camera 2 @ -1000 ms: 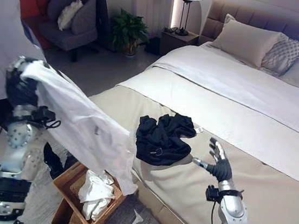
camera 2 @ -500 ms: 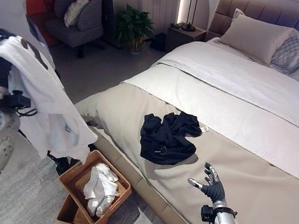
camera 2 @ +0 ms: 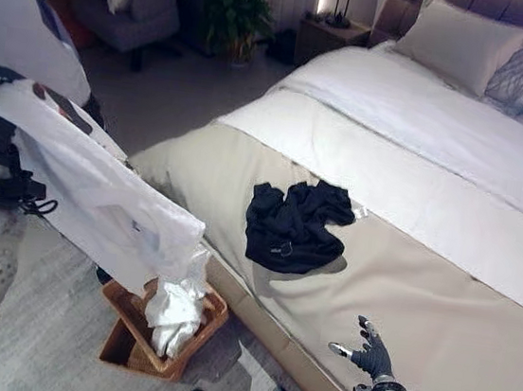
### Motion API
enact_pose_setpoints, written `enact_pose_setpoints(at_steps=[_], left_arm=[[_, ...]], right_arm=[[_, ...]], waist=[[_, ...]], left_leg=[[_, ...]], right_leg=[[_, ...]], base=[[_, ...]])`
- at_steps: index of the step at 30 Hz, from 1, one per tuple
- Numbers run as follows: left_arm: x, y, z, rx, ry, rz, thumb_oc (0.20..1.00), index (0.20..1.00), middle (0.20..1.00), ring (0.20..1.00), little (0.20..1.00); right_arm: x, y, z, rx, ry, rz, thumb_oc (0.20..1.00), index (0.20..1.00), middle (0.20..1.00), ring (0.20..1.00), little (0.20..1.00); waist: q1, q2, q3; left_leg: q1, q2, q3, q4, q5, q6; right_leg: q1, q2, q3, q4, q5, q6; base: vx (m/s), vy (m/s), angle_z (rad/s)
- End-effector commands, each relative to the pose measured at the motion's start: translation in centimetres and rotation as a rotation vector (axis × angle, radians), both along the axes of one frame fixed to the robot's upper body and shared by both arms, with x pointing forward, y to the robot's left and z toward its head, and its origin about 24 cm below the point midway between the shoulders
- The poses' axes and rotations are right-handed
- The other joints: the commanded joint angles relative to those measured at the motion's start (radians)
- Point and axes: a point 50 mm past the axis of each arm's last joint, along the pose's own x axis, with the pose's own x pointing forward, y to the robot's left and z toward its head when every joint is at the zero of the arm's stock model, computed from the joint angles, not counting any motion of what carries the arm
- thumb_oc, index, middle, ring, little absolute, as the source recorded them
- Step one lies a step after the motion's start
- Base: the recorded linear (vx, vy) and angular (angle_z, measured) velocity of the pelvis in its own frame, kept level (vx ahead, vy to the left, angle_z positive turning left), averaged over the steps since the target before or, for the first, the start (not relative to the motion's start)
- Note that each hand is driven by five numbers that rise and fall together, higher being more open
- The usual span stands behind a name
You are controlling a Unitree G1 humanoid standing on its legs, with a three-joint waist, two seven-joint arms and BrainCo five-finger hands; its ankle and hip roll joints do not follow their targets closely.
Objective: Pick up clothes into the bucket
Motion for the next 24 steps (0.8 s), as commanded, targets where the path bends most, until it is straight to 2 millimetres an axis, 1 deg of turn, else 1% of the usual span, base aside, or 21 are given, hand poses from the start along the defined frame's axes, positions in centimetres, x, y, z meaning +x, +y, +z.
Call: enact_pose_setpoints(at_steps=[1, 2, 3, 4, 5, 8, 9, 10, 11, 12, 13, 17, 19, 20, 21, 22, 24], left_arm=[[-0.1, 0.5, 0.3, 0.029, -0.023, 0.015, 0.200, 0.200, 0.200, 0.200, 0.200], [-0.1, 0.5, 0.3, 0.029, -0.023, 0.015, 0.200, 0.200, 0.200, 0.200, 0.200], [0.0, 0.6, -0.6, 0.034, 0.016, 0.030, 0.200, 0.200, 0.200, 0.200, 0.200], [-0.1, 0.9, -1.7, 0.017, 0.052, 0.054, 0.200, 0.200, 0.200, 0.200, 0.200], [-0.1, 0.9, -1.7, 0.017, 0.052, 0.054, 0.200, 0.200, 0.200, 0.200, 0.200], [0.1, 1.0, -3.0, 0.010, 0.103, 0.088, 0.200, 0.200, 0.200, 0.200, 0.200], [0.1, 0.9, -3.4, 0.008, 0.117, 0.100, 0.200, 0.200, 0.200, 0.200, 0.200], [0.1, 1.0, -4.3, -0.002, 0.143, 0.127, 0.200, 0.200, 0.200, 0.200, 0.200], [0.1, 1.0, -4.3, -0.002, 0.143, 0.128, 0.200, 0.200, 0.200, 0.200, 0.200], [0.0, 1.2, -5.0, -0.007, 0.166, 0.163, 0.200, 0.200, 0.200, 0.200, 0.200], [0.1, 1.2, -5.0, -0.007, 0.166, 0.164, 0.200, 0.200, 0.200, 0.200, 0.200], [0.3, 1.7, -5.5, -0.023, 0.176, 0.241, 0.200, 0.200, 0.200, 0.200, 0.200], [0.7, 1.7, -5.2, -0.022, 0.170, 0.262, 0.200, 0.200, 0.200, 0.200, 0.200], [1.1, 1.7, -5.0, -0.030, 0.163, 0.263, 0.200, 0.200, 0.200, 0.200, 0.200], [1.8, 1.8, -4.1, -0.025, 0.139, 0.275, 0.200, 0.200, 0.200, 0.200, 0.200], [1.8, 1.8, -4.1, -0.024, 0.138, 0.274, 0.200, 0.200, 0.200, 0.200, 0.200], [2.7, 2.0, -2.6, -0.029, 0.099, 0.283, 0.200, 0.200, 0.200, 0.200, 0.200]], right_arm=[[1.8, -0.1, 1.4, -0.064, -0.091, 0.050, 1.000, 1.000, 1.000, 1.000, 1.000], [1.8, -0.1, 1.4, -0.064, -0.091, 0.050, 1.000, 1.000, 1.000, 1.000, 1.000], [1.8, -0.3, 1.4, -0.076, -0.087, 0.047, 1.000, 1.000, 1.000, 1.000, 1.000], [1.8, -0.6, 1.5, -0.093, -0.088, 0.047, 1.000, 1.000, 1.000, 1.000, 1.000], [1.8, -0.6, 1.5, -0.093, -0.088, 0.047, 1.000, 1.000, 1.000, 1.000, 1.000], [2.0, -1.0, 1.8, -0.108, -0.101, 0.041, 1.000, 1.000, 1.000, 1.000, 1.000], [2.1, -1.1, 1.9, -0.113, -0.105, 0.036, 1.000, 1.000, 1.000, 1.000, 1.000], [2.4, -1.2, 2.1, -0.118, -0.124, 0.031, 1.000, 1.000, 1.000, 1.000, 1.000], [2.4, -1.2, 2.2, -0.118, -0.124, 0.031, 1.000, 1.000, 1.000, 1.000, 1.000], [2.6, -1.2, 2.4, -0.121, -0.140, 0.027, 1.000, 1.000, 1.000, 1.000, 1.000], [2.6, -1.2, 2.4, -0.121, -0.141, 0.027, 1.000, 1.000, 1.000, 1.000, 1.000], [3.3, -0.6, 2.8, -0.110, -0.183, 0.027, 1.000, 1.000, 1.000, 1.000, 1.000], [3.6, -0.3, 2.9, -0.101, -0.202, 0.022, 1.000, 1.000, 1.000, 1.000, 1.000], [3.8, -0.2, 3.1, -0.098, -0.219, 0.021, 1.000, 1.000, 1.000, 1.000, 1.000], [4.4, 0.2, 3.7, -0.084, -0.263, 0.016, 1.000, 1.000, 1.000, 1.000, 1.000], [4.4, 0.2, 3.7, -0.083, -0.263, 0.016, 1.000, 1.000, 1.000, 1.000, 1.000], [4.9, 0.5, 4.2, -0.076, -0.298, 0.015, 1.000, 1.000, 1.000, 1.000, 1.000]], waist=[[-0.008, -0.039, 0.018], [-0.008, -0.039, 0.017], [-0.008, -0.043, 0.033], [-0.008, -0.053, 0.056], [-0.008, -0.053, 0.055], [-0.009, -0.068, 0.094], [-0.009, -0.074, 0.108], [-0.012, -0.087, 0.131], [-0.011, -0.086, 0.129], [-0.014, -0.101, 0.157], [-0.013, -0.101, 0.156], [-0.020, -0.129, 0.194], [-0.025, -0.143, 0.210], [-0.026, -0.147, 0.221], [-0.038, -0.165, 0.242], [-0.036, -0.162, 0.241], [-0.048, -0.179, 0.261]], left_leg=[[-0.101, -0.034, -0.072, 0.162, -0.087, 0.023], [-0.102, -0.034, -0.072, 0.163, -0.087, 0.023], [-0.121, -0.035, -0.073, 0.176, -0.087, 0.024], [-0.155, -0.032, -0.073, 0.203, -0.089, 0.024], [-0.156, -0.032, -0.073, 0.204, -0.090, 0.024], [-0.212, -0.028, -0.069, 0.251, -0.097, 0.025], [-0.225, -0.026, -0.067, 0.265, -0.100, 0.025], [-0.253, -0.022, -0.061, 0.286, -0.103, 0.024], [-0.258, -0.021, -0.059, 0.290, -0.105, 0.024], [-0.292, -0.013, -0.052, 0.313, -0.108, 0.024], [-0.295, -0.013, -0.051, 0.316, -0.110, 0.024], [-0.360, 0.007, -0.039, 0.349, -0.113, 0.021], [-0.390, 0.011, -0.035, 0.363, -0.112, 0.019], [-0.410, 0.018, -0.035, 0.380, -0.120, 0.017], [-0.454, 0.015, -0.038, 0.388, -0.108, 0.014], [-0.457, 0.019, -0.039, 0.395, -0.115, 0.014], [-0.507, 0.020, -0.043, 0.419, -0.114, 0.013]], right_leg=[[-0.061, -0.074, -0.032, 0.124, -0.039, 0.044], [-0.062, -0.074, -0.032, 0.124, -0.039, 0.044], [-0.079, -0.073, -0.029, 0.132, -0.037, 0.042], [-0.103, -0.074, -0.023, 0.142, -0.033, 0.040], [-0.104, -0.074, -0.023, 0.143, -0.033, 0.040], [-0.151, -0.074, -0.010, 0.160, -0.025, 0.038], [-0.164, -0.073, -0.006, 0.164, -0.021, 0.038], [-0.191, -0.072, 0.004, 0.168, -0.014, 0.038], [-0.196, -0.071, 0.006, 0.170, -0.014, 0.038], [-0.224, -0.070, 0.016, 0.168, -0.003, 0.039], [-0.228, -0.070, 0.017, 0.169, -0.003, 0.039], [-0.283, -0.062, 0.037, 0.160, 0.020, 0.042], [-0.304, -0.057, 0.041, 0.151, 0.032, 0.042], [-0.318, -0.050, 0.041, 0.148, 0.035, 0.042], [-0.349, -0.046, 0.042, 0.135, 0.050, 0.043], [-0.350, -0.043, 0.042, 0.138, 0.047, 0.042], [-0.387, -0.038, 0.044, 0.133, 0.056, 0.042]], base=[[-0.10, 0.019, 0.04], [-0.09, 0.020, 0.03], [-0.09, 0.020, 0.01], [-0.09, 0.020, 0.02], [-0.09, 0.023, 0.01], [-0.08, 0.025, 0.00], [-0.10, 0.039, -0.02], [-0.08, 0.027, -0.07], [-0.13, 0.026, -0.13], [-0.08, 0.011, -0.18], [-0.10, 0.014, -0.23], [-0.08, -0.002, -0.14], [-0.09, -0.018, -0.10], [-0.13, -0.022, -0.10], [-0.10, -0.016, -0.08], [-0.10, -0.030, -0.13], [-0.07, -0.018, -0.08]])
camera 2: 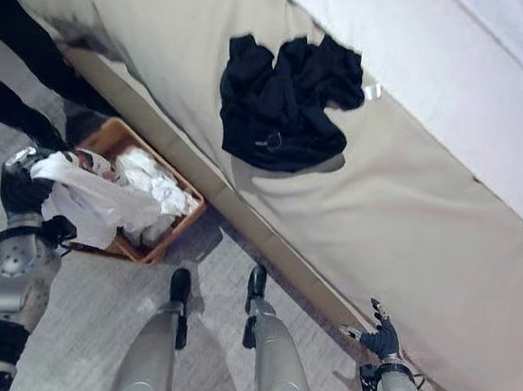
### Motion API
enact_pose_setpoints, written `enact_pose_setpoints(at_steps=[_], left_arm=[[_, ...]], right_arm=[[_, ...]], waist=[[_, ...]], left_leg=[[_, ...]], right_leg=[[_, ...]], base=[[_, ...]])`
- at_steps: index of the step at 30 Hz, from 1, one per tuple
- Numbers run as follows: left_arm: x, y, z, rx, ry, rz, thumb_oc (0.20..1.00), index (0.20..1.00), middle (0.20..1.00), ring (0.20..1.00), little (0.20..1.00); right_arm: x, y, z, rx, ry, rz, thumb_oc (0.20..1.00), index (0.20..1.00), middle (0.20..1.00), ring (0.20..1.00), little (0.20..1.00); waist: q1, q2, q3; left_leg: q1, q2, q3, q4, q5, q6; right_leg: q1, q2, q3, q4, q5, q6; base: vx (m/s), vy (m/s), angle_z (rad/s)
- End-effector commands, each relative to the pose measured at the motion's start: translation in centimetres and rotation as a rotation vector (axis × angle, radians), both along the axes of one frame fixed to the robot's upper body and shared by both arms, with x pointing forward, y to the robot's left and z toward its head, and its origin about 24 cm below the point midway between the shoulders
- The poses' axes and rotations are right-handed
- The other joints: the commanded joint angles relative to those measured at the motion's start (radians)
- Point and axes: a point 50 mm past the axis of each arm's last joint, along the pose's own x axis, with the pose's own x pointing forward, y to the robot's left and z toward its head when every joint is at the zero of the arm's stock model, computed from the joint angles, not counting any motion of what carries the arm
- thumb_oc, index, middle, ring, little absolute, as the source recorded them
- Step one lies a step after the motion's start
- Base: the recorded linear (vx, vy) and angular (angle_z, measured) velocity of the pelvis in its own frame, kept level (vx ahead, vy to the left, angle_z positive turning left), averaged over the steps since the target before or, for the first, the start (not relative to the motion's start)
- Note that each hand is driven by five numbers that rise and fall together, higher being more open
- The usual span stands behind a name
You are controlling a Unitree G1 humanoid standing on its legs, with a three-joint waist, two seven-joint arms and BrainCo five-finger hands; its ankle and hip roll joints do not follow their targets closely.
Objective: Pick up clothes into the bucket
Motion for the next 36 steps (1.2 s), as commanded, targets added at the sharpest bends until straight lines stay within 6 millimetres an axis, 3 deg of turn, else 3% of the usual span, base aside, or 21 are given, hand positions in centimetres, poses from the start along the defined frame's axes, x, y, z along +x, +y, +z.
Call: enact_pose_setpoints(at_steps=[1, 8, 9, 10, 11, 14, 16, 17, 18, 19, 20, 21, 25, 27, 28, 29, 30, 31, 34, 35, 36], left_arm=[[1.7, 0.4, 5.4, 0.085, -0.197, 0.026, 0.200, 0.200, 0.200, 0.200, 0.200], [3.8, 0.5, 9.3, 0.163, -0.237, 0.041, 0.200, 0.200, 0.200, 0.200, 0.200], [4.1, 0.7, 9.5, 0.172, -0.223, 0.054, 0.492, 0.492, 0.492, 0.492, 0.492], [4.4, 0.9, 9.6, 0.181, -0.205, 0.072, 0.677, 0.677, 0.677, 0.677, 0.677], [4.8, 1.0, 9.6, 0.172, -0.186, 0.087, 1.000, 1.000, 1.000, 1.000, 1.000], [5.4, 0.9, 10.1, 0.164, -0.177, 0.089, 1.000, 1.000, 1.000, 1.000, 1.000], [5.4, 1.2, 9.2, 0.161, -0.137, 0.105, 1.000, 1.000, 1.000, 1.000, 1.000], [5.5, 1.4, 8.4, 0.172, -0.087, 0.128, 1.000, 1.000, 1.000, 1.000, 1.000], [5.5, 1.4, 8.3, 0.172, -0.084, 0.129, 1.000, 1.000, 1.000, 1.000, 1.000], [5.7, 1.6, 7.3, 0.178, -0.028, 0.161, 1.000, 1.000, 1.000, 1.000, 1.000], [5.7, 1.7, 7.3, 0.177, -0.024, 0.161, 1.000, 1.000, 1.000, 1.000, 1.000], [5.7, 2.1, 6.6, 0.178, 0.025, 0.199, 1.000, 1.000, 1.000, 1.000, 1.000], [5.3, 3.2, 5.5, 0.241, 0.118, 0.264, 1.000, 1.000, 1.000, 1.000, 1.000], [3.7, 5.2, 3.3, 0.243, 0.222, 0.347, 1.000, 1.000, 1.000, 1.000, 1.000], [3.7, 5.3, 3.2, 0.242, 0.223, 0.348, 1.000, 1.000, 1.000, 1.000, 1.000], [2.3, 5.9, 1.6, 0.222, 0.247, 0.370, 1.000, 1.000, 1.000, 1.000, 1.000], [2.3, 5.9, 1.5, 0.221, 0.248, 0.371, 1.000, 1.000, 1.000, 1.000, 1.000], [0.4, 6.3, -0.8, 0.207, 0.294, 0.395, 1.000, 1.000, 1.000, 1.000, 1.000], [-1.0, 6.4, -3.0, 0.168, 0.337, 0.412, 1.000, 1.000, 1.000, 1.000, 1.000], [-2.2, 5.7, -5.0, 0.134, 0.365, 0.401, 1.000, 1.000, 1.000, 1.000, 1.000], [-2.3, 5.7, -5.1, 0.133, 0.367, 0.401, 1.000, 1.000, 1.000, 1.000, 1.000]], right_arm=[[1.5, 0.6, 2.3, 0.010, -0.155, 0.015, 1.000, 1.000, 1.000, 1.000, 1.000], [2.4, 1.3, 3.5, 0.031, -0.236, 0.016, 1.000, 1.000, 1.000, 1.000, 1.000], [2.5, 1.5, 3.5, 0.033, -0.242, 0.016, 1.000, 1.000, 1.000, 1.000, 1.000], [2.6, 1.7, 3.6, 0.036, -0.249, 0.018, 1.000, 1.000, 1.000, 1.000, 1.000], [2.8, 1.9, 3.7, 0.043, -0.259, 0.015, 1.000, 1.000, 1.000, 1.000, 1.000], [3.1, 2.4, 4.0, 0.057, -0.278, 0.020, 1.000, 1.000, 1.000, 1.000, 1.000], [3.3, 2.8, 4.2, 0.063, -0.289, 0.031, 1.000, 1.000, 1.000, 1.000, 1.000], [3.4, 3.1, 4.4, 0.064, -0.300, 0.042, 1.000, 1.000, 1.000, 1.000, 1.000], [3.4, 3.1, 4.4, 0.063, -0.297, 0.042, 1.000, 1.000, 1.000, 1.000, 1.000], [3.6, 3.3, 4.8, 0.063, -0.316, 0.049, 1.000, 1.000, 1.000, 1.000, 1.000], [3.6, 3.3, 4.7, 0.062, -0.313, 0.050, 1.000, 1.000, 1.000, 1.000, 1.000], [3.9, 3.4, 5.3, 0.061, -0.338, 0.051, 1.000, 1.000, 1.000, 1.000, 1.000], [4.5, 3.5, 6.8, 0.041, -0.410, 0.059, 1.000, 1.000, 1.000, 1.000, 1.000], [5.2, 3.4, 9.6, -0.038, -0.543, 0.075, 1.000, 1.000, 1.000, 1.000, 1.000], [5.1, 3.4, 9.6, -0.039, -0.542, 0.076, 1.000, 1.000, 1.000, 1.000, 1.000], [5.4, 3.3, 11.4, -0.083, -0.621, 0.087, 1.000, 1.000, 1.000, 1.000, 1.000], [5.4, 3.3, 11.4, -0.084, -0.621, 0.088, 1.000, 1.000, 1.000, 1.000, 1.000], [5.5, 3.0, 14.3, -0.136, -0.755, 0.077, 1.000, 1.000, 1.000, 1.000, 1.000], [5.7, 2.7, 16.3, -0.171, -0.842, 0.067, 1.000, 1.000, 1.000, 1.000, 1.000], [5.7, 2.5, 18.9, -0.205, -0.961, 0.049, 1.000, 1.000, 1.000, 1.000, 1.000], [5.7, 2.5, 18.9, -0.206, -0.960, 0.050, 1.000, 1.000, 1.000, 1.000, 1.000]], waist=[[-0.033, -0.048, 0.004], [-0.080, -0.077, 0.004], [-0.085, -0.081, 0.004], [-0.092, -0.089, 0.004], [-0.097, -0.098, 0.004], [-0.107, -0.110, 0.004], [-0.101, -0.104, 0.004], [-0.107, -0.109, 0.004], [-0.100, -0.101, 0.004], [-0.107, -0.105, 0.004], [-0.100, -0.096, 0.004], [-0.106, -0.098, 0.004], [-0.104, -0.087, 0.004], [-0.093, -0.071, 0.004], [-0.094, -0.071, 0.004], [-0.079, -0.056, 0.004], [-0.080, -0.056, 0.004], [-0.061, -0.039, 0.004], [-0.047, -0.023, 0.004], [-0.026, 0.002, 0.004], [-0.027, 0.002, 0.004]], left_leg=[[-0.101, -0.024, -0.070, 0.138, -0.055, 0.029], [-0.250, -0.030, -0.073, 0.173, -0.052, 0.026], [-0.266, -0.029, -0.068, 0.181, -0.055, 0.026], [-0.283, -0.029, -0.066, 0.192, -0.059, 0.027], [-0.305, -0.026, -0.063, 0.210, -0.065, 0.027], [-0.347, -0.025, -0.065, 0.243, -0.079, 0.030], [-0.336, -0.011, -0.071, 0.263, -0.125, 0.030], [-0.359, -0.021, -0.060, 0.263, -0.094, 0.036], [-0.338, -0.011, -0.069, 0.265, -0.129, 0.033], [-0.357, -0.024, -0.060, 0.258, -0.093, 0.037], [-0.336, -0.013, -0.069, 0.260, -0.128, 0.034], [-0.349, -0.026, -0.061, 0.247, -0.089, 0.038], [-0.334, -0.036, -0.060, 0.220, -0.080, 0.038], [-0.305, -0.038, -0.056, 0.195, -0.074, 0.038], [-0.303, -0.038, -0.056, 0.194, -0.074, 0.038], [-0.280, -0.038, -0.055, 0.175, -0.070, 0.039], [-0.278, -0.038, -0.055, 0.174, -0.069, 0.039], [-0.258, -0.042, -0.058, 0.156, -0.065, 0.039], [-0.229, -0.045, -0.058, 0.136, -0.060, 0.041], [-0.204, -0.053, -0.060, 0.112, -0.053, 0.043], [-0.202, -0.054, -0.060, 0.110, -0.053, 0.043]], right_leg=[[-0.017, -0.081, -0.018, -0.013, 0.022, 0.066], [-0.147, -0.086, -0.031, -0.018, 0.052, 0.076], [-0.161, -0.085, -0.031, -0.022, 0.059, 0.078], [-0.172, -0.084, -0.031, -0.026, 0.066, 0.081], [-0.186, -0.082, -0.032, -0.031, 0.075, 0.085], [-0.215, -0.074, -0.026, -0.048, 0.091, 0.090], [-0.199, -0.056, -0.018, -0.054, 0.070, 0.096], [-0.220, -0.066, -0.017, -0.056, 0.090, 0.089], [-0.201, -0.054, -0.016, -0.055, 0.067, 0.094], [-0.220, -0.069, -0.016, -0.056, 0.086, 0.087], [-0.201, -0.056, -0.015, -0.055, 0.063, 0.093], [-0.217, -0.074, -0.021, -0.055, 0.082, 0.087], [-0.211, -0.082, -0.028, -0.052, 0.077, 0.088], [-0.195, -0.085, -0.036, -0.047, 0.070, 0.090], [-0.193, -0.086, -0.036, -0.047, 0.070, 0.090], [-0.180, -0.092, -0.042, -0.040, 0.062, 0.089], [-0.179, -0.092, -0.042, -0.040, 0.062, 0.089], [-0.168, -0.097, -0.048, -0.028, 0.050, 0.089], [-0.154, -0.106, -0.049, -0.014, 0.040, 0.088], [-0.141, -0.116, -0.055, 0.001, 0.028, 0.086], [-0.140, -0.116, -0.055, 0.002, 0.027, 0.086]], base=[[-0.07, -0.002, 0.01], [-0.02, 0.013, 0.07], [0.00, 0.000, 0.00], [0.00, 0.000, 0.00], [0.00, 0.000, 0.00], [0.02, 0.009, -0.05], [0.08, 0.029, -0.13], [0.12, 0.027, -0.14], [-0.05, 0.027, -0.23], [0.10, 0.018, -0.20], [-0.06, 0.013, -0.17], [0.00, 0.000, 0.00], [-0.01, 0.005, 0.05], [0.01, -0.008, 0.05], [0.01, -0.007, 0.03], [0.00, 0.000, 0.00], [0.00, 0.000, 0.00], [0.00, 0.000, 0.00], [0.00, 0.006, 0.01], [0.01, 0.019, 0.04], [0.02, 0.038, 0.06]])
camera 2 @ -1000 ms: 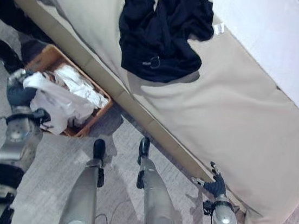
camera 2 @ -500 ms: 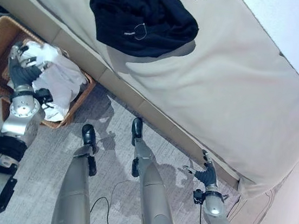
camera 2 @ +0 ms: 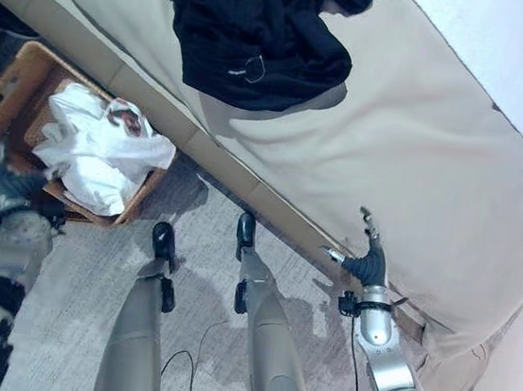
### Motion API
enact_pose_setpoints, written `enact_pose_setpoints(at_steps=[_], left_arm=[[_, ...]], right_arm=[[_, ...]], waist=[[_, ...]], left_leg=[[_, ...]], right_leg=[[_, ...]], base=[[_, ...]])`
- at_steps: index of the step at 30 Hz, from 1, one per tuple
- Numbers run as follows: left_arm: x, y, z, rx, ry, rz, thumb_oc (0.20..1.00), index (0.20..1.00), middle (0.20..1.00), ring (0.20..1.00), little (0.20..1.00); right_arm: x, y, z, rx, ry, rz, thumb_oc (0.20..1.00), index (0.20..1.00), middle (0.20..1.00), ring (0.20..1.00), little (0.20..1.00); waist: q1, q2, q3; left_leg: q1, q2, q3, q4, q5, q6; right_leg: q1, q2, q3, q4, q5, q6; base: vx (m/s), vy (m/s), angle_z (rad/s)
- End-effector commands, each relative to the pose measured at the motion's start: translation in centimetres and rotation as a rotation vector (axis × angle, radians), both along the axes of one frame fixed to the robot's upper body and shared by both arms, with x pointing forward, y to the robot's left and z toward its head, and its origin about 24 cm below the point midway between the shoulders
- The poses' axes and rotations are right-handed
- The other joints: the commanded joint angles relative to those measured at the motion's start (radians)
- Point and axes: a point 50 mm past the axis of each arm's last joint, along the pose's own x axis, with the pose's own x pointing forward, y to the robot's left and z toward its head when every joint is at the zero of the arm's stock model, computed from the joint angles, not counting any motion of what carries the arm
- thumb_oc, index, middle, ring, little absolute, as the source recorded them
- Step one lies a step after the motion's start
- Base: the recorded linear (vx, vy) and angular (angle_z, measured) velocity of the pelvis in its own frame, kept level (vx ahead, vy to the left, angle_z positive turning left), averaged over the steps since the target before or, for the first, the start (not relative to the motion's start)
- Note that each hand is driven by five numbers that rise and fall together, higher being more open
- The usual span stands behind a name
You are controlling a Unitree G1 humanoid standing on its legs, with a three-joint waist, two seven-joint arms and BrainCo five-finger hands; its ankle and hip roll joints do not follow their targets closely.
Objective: Pick up clothes into the bucket
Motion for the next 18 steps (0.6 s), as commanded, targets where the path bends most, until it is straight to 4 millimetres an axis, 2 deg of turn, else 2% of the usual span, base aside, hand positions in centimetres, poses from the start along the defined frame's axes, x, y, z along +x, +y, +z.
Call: enact_pose_setpoints(at_steps=[1, 3, 5, 6, 9, 10, 11, 13, 14, 15, 16, 17, 18], left_arm=[[-2.2, -0.5, -1.1, 0.017, -0.043, 0.016, 1.000, 1.000, 1.000, 1.000, 1.000], [-2.5, -1.1, -1.8, -0.005, -0.042, 0.007, 1.000, 1.000, 1.000, 1.000, 1.000], [-3.0, -2.8, -3.1, -0.047, -0.046, -0.048, 1.000, 1.000, 1.000, 1.000, 1.000], [-3.0, -2.9, -3.2, -0.048, -0.045, -0.049, 1.000, 1.000, 1.000, 1.000, 1.000], [-2.9, -5.0, -3.3, -0.096, -0.112, -0.147, 1.000, 1.000, 1.000, 1.000, 1.000], [-2.6, -6.5, -3.1, -0.119, -0.149, -0.266, 1.000, 1.000, 1.000, 1.000, 1.000], [-2.6, -6.5, -3.1, -0.121, -0.150, -0.266, 1.000, 1.000, 1.000, 1.000, 1.000], [-2.1, -8.7, -3.4, -0.167, -0.144, -0.450, 1.000, 1.000, 1.000, 1.000, 1.000], [-2.1, -8.7, -3.4, -0.170, -0.145, -0.449, 1.000, 1.000, 1.000, 1.000, 1.000], [-1.9, -9.6, -3.8, -0.213, -0.130, -0.518, 1.000, 1.000, 1.000, 1.000, 1.000], [-1.7, -12.0, -4.5, -0.217, -0.072, -0.680, 1.000, 1.000, 1.000, 1.000, 1.000], [-1.7, -12.0, -4.5, -0.219, -0.074, -0.679, 1.000, 1.000, 1.000, 1.000, 1.000], [-1.7, -13.2, -4.9, -0.217, -0.023, -0.776, 1.000, 1.000, 1.000, 1.000, 1.000]], right_arm=[[-0.1, -2.0, 7.1, -0.117, -0.329, -0.075, 1.000, 1.000, 1.000, 1.000, 1.000], [0.0, -2.2, 7.8, -0.128, -0.360, -0.086, 1.000, 1.000, 1.000, 1.000, 1.000], [0.3, -2.8, 10.3, -0.157, -0.446, -0.108, 1.000, 1.000, 1.000, 1.000, 1.000], [0.3, -2.8, 10.3, -0.157, -0.446, -0.108, 1.000, 1.000, 1.000, 1.000, 1.000], [1.0, -3.2, 12.3, -0.190, -0.513, -0.138, 1.000, 1.000, 1.000, 1.000, 1.000], [1.9, -3.7, 13.2, -0.212, -0.512, -0.155, 1.000, 1.000, 1.000, 1.000, 1.000], [2.0, -3.7, 13.3, -0.212, -0.512, -0.154, 1.000, 1.000, 1.000, 1.000, 1.000], [3.8, -4.6, 14.0, -0.250, -0.463, -0.192, 1.000, 1.000, 1.000, 1.000, 1.000], [3.9, -4.6, 14.1, -0.250, -0.464, -0.190, 1.000, 1.000, 1.000, 1.000, 1.000], [4.7, -5.2, 14.5, -0.278, -0.430, -0.212, 1.000, 1.000, 1.000, 1.000, 1.000], [6.5, -6.4, 14.9, -0.263, -0.382, -0.274, 1.000, 1.000, 1.000, 1.000, 1.000], [6.6, -6.3, 15.0, -0.264, -0.384, -0.272, 1.000, 1.000, 1.000, 1.000, 1.000], [7.7, -7.1, 15.5, -0.295, -0.329, -0.299, 1.000, 1.000, 1.000, 1.000, 1.000]], waist=[[0.067, 0.039, 0.009], [0.076, 0.052, 0.009], [0.103, 0.083, 0.009], [0.102, 0.084, 0.009], [0.137, 0.119, 0.009], [0.162, 0.143, 0.009], [0.160, 0.144, 0.009], [0.192, 0.171, 0.009], [0.188, 0.172, 0.009], [0.197, 0.180, 0.009], [0.216, 0.197, 0.009], [0.212, 0.198, 0.009], [0.223, 0.203, 0.009]], left_leg=[[0.061, -0.055, -0.066, 0.007, -0.028, 0.016], [0.075, -0.061, -0.072, -0.008, -0.021, 0.016], [0.109, -0.078, -0.090, -0.044, -0.006, 0.017], [0.111, -0.079, -0.091, -0.045, -0.005, 0.017], [0.139, -0.100, -0.120, -0.073, 0.010, 0.020], [0.155, -0.112, -0.143, -0.088, 0.021, 0.021], [0.156, -0.113, -0.145, -0.090, 0.022, 0.021], [0.174, -0.133, -0.177, -0.113, 0.039, 0.021], [0.174, -0.134, -0.179, -0.114, 0.040, 0.021], [0.178, -0.137, -0.190, -0.123, 0.047, 0.021], [0.185, -0.146, -0.206, -0.138, 0.060, 0.019], [0.184, -0.147, -0.207, -0.139, 0.060, 0.019], [0.186, -0.149, -0.214, -0.144, 0.065, 0.019]], right_leg=[[0.047, -0.118, -0.058, 0.075, -0.058, 0.088], [0.051, -0.126, -0.065, 0.088, -0.065, 0.087], [0.064, -0.146, -0.081, 0.119, -0.086, 0.086], [0.064, -0.147, -0.081, 0.120, -0.087, 0.086], [0.080, -0.174, -0.107, 0.163, -0.111, 0.085], [0.084, -0.194, -0.120, 0.202, -0.127, 0.085], [0.084, -0.195, -0.121, 0.203, -0.128, 0.085], [0.091, -0.220, -0.141, 0.247, -0.151, 0.084], [0.090, -0.221, -0.142, 0.248, -0.152, 0.085], [0.094, -0.229, -0.151, 0.261, -0.160, 0.084], [0.098, -0.237, -0.165, 0.279, -0.169, 0.083], [0.097, -0.238, -0.166, 0.279, -0.170, 0.083], [0.098, -0.240, -0.170, 0.288, -0.176, 0.082]], base=[[0.02, 0.027, 0.10], [0.02, 0.014, 0.17], [0.02, 0.009, 0.22], [0.02, 0.005, 0.20], [0.02, -0.032, 0.44], [0.01, -0.029, 0.40], [0.01, -0.030, 0.52], [0.01, -0.022, 0.57], [0.01, -0.026, 0.52], [0.00, -0.034, 0.47], [0.00, -0.034, 0.39], [-0.01, -0.025, 0.35], [0.00, -0.016, 0.31]])
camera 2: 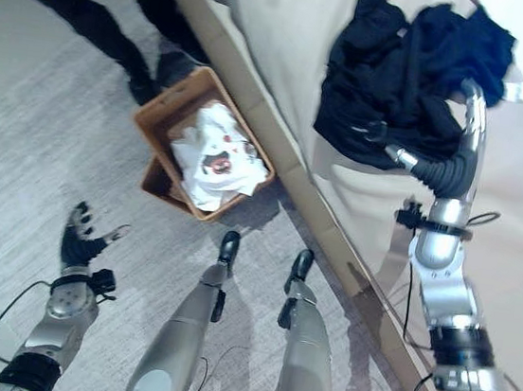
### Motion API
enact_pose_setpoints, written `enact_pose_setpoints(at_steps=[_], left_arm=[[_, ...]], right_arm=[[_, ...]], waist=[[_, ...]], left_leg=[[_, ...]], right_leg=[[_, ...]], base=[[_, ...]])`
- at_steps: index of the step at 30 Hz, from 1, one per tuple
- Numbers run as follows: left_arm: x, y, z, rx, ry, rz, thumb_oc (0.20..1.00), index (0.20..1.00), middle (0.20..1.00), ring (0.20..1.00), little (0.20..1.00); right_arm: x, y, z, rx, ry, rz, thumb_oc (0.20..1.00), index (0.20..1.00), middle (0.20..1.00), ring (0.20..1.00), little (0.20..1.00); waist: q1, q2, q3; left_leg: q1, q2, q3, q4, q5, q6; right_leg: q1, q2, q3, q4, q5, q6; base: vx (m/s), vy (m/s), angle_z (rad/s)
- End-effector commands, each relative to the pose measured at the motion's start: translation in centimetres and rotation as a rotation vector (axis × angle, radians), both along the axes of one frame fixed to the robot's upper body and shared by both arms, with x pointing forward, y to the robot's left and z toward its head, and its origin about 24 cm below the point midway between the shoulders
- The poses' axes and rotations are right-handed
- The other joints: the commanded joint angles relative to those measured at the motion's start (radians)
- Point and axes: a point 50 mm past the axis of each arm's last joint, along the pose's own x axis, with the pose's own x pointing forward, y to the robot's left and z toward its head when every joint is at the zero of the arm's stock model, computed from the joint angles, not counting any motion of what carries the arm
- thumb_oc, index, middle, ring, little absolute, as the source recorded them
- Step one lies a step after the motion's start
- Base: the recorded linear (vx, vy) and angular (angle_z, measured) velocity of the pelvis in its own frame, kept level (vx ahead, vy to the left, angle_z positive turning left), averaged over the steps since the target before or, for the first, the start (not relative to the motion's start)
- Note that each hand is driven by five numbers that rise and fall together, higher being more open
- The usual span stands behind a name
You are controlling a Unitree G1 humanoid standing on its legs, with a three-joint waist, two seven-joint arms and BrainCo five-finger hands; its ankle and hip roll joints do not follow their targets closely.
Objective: Pick up clothes into the bucket
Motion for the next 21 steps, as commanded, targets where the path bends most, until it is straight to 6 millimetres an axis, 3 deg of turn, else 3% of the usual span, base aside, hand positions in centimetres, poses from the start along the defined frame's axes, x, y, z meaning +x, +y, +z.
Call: enact_pose_setpoints(at_steps=[1, 2, 4, 10, 13, 16, 21], left_arm=[[0.2, -2.5, 0.6, -0.026, -0.025, -0.231, 1.000, 1.000, 1.000, 1.000, 1.000], [-0.2, -5.2, -0.6, -0.033, 0.052, -0.398, 1.000, 1.000, 1.000, 1.000, 1.000], [-0.4, -7.2, -0.9, -0.008, 0.074, -0.515, 1.000, 1.000, 1.000, 1.000, 1.000], [-1.2, -9.9, -1.7, 0.032, 0.114, -0.647, 1.000, 1.000, 1.000, 1.000, 1.000], [-1.2, -10.3, -2.0, -0.009, 0.116, -0.615, 1.000, 1.000, 1.000, 1.000, 1.000], [-1.2, -10.0, -1.8, -0.083, 0.100, -0.546, 1.000, 1.000, 1.000, 1.000, 1.000], [-1.4, -9.5, -2.1, -0.147, 0.110, -0.485, 1.000, 1.000, 1.000, 1.000, 1.000]], right_arm=[[0.9, -2.1, 3.3, -0.034, -0.014, -0.083, 1.000, 1.000, 1.000, 1.000, 1.000], [2.2, -3.2, 3.4, -0.045, 0.074, -0.150, 1.000, 1.000, 1.000, 1.000, 1.000], [2.9, -3.8, 3.6, -0.036, 0.123, -0.187, 1.000, 1.000, 1.000, 1.000, 1.000], [3.6, -6.4, 5.0, -0.043, 0.234, -0.332, 1.000, 1.000, 1.000, 1.000, 1.000], [3.1, -7.8, 6.0, -0.044, 0.250, -0.415, 1.000, 1.000, 1.000, 1.000, 1.000], [1.6, -10.6, 7.5, -0.101, 0.305, -0.570, 1.000, 1.000, 1.000, 1.000, 1.000], [0.5, -12.3, 8.1, -0.189, 0.402, -0.673, 1.000, 1.000, 1.000, 1.000, 1.000]], waist=[[-0.001, 0.040, -0.015], [0.010, 0.049, -0.015], [0.012, 0.062, -0.015], [0.017, 0.090, -0.015], [0.020, 0.113, -0.015], [0.030, 0.148, -0.015], [0.034, 0.165, -0.015]], left_leg=[[0.028, -0.015, -0.063, 0.027, -0.050, 0.005], [0.025, -0.017, -0.073, 0.020, -0.042, 0.005], [0.017, -0.017, -0.083, 0.008, -0.033, 0.004], [-0.005, -0.014, -0.100, -0.015, -0.039, -0.002], [-0.037, -0.015, -0.102, -0.025, -0.023, -0.008], [-0.078, -0.021, -0.112, -0.039, -0.001, -0.015], [-0.119, -0.028, -0.112, -0.042, 0.010, -0.015]], right_leg=[[0.038, -0.080, -0.024, 0.046, 0.000, 0.060], [0.033, -0.084, -0.034, 0.063, -0.008, 0.058], [0.019, -0.088, -0.044, 0.076, -0.015, 0.058], [-0.028, -0.093, -0.047, 0.129, -0.072, 0.060], [-0.071, -0.100, -0.052, 0.153, -0.083, 0.057], [-0.130, -0.111, -0.050, 0.197, -0.099, 0.051], [-0.188, -0.120, -0.038, 0.227, -0.105, 0.048]], base=[[0.02, -0.043, 0.27], [0.03, -0.049, 0.24], [0.03, -0.047, 0.15], [0.06, -0.058, 0.21], [0.02, -0.026, 0.06], [0.02, -0.023, 0.10], [0.02, -0.023, 0.11]])
